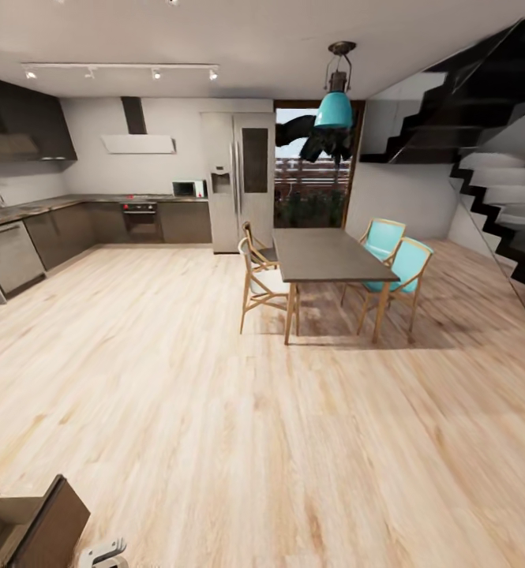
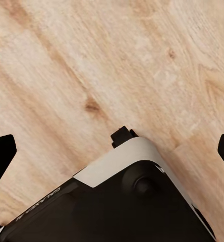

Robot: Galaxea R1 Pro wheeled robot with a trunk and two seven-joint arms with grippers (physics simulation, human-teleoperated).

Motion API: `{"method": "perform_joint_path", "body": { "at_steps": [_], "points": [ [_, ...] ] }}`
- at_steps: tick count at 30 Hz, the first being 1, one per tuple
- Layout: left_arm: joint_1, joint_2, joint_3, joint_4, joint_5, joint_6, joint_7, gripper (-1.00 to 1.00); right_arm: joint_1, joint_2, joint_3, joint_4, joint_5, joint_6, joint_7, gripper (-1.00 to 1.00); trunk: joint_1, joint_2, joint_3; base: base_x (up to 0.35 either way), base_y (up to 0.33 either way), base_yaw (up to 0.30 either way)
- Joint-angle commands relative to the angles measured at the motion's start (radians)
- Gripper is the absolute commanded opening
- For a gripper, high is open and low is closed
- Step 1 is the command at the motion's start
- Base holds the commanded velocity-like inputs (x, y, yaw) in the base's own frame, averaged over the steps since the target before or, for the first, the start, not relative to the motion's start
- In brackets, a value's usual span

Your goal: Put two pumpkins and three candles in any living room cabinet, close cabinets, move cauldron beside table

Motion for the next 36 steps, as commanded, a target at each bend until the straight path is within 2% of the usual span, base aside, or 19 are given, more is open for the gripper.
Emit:
{"method": "perform_joint_path", "body": {
  "at_steps": [1,18,36],
  "points": [
    [0.0,0.0,0.0,0.0,0.0,0.0,0.0,-1.0,0.0,0.0,0.0,0.0,0.0,0.0,0.0,1.0,0.0,0.0,0.0,0.015,-0.019,0.29],
    [0.0,0.0,0.0,0.0,-0.001,0.0,0.0,-1.0,0.0,0.0,0.001,0.0,0.0,0.0,-0.001,1.0,0.0,0.0,0.0,0.023,-0.018,0.29],
    [0.0,0.0,0.0,0.0,-0.001,0.0,0.0,-1.0,0.0,0.0,0.002,0.0,0.0,0.0,0.0,1.0,0.0,0.0,0.0,0.141,-0.176,0.29]
  ]
}}
